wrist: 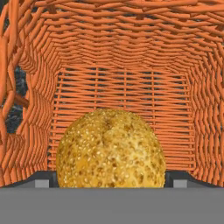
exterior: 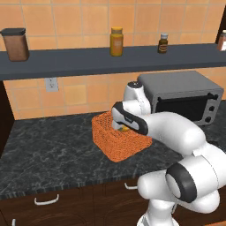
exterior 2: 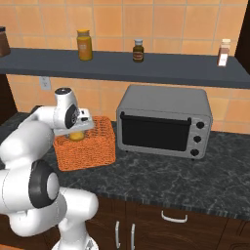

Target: Open the cabinet, pick up the bread from the cabinet and place it in the basket. Then move the basket to the dining counter.

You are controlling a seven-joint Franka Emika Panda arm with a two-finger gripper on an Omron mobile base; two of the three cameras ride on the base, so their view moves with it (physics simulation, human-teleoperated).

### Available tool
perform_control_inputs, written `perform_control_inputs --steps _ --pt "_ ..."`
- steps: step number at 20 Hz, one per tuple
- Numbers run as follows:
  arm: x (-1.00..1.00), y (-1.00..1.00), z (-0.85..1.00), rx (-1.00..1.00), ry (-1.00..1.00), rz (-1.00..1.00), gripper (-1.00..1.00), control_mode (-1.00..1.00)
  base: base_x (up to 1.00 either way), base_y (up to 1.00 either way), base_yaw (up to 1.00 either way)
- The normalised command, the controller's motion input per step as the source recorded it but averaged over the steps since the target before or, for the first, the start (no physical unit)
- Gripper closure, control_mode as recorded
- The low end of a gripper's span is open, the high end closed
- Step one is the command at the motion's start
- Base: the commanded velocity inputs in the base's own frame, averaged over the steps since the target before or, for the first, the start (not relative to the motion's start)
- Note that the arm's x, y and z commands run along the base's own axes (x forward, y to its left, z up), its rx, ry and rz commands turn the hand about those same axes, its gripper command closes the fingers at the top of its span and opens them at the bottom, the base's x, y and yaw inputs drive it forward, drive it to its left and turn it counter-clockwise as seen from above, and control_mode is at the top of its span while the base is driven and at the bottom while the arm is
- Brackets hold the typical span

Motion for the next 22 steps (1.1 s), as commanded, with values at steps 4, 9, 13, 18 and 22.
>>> perform_control_inputs --steps 4,9,13,18,22 --pt "0.09 -0.04 -0.23 0.01 0.04 0.0 1.0 -1.0 0.0 0.0 0.0" --pt "-0.03 0.01 -0.1 0.0 0.04 0.0 -1.0 -1.0 0.0 0.0 0.0" --pt "-0.08 0.0 0.0 0.0 0.0 0.0 -1.0 -1.0 0.0 0.0 0.0" --pt "-0.02 0.0 0.0 0.0 0.0 0.0 -1.0 -1.0 0.0 0.0 0.0" --pt "-0.03 0.0 0.11 0.0 -0.01 0.0 -1.0 -1.0 0.0 0.0 0.0"
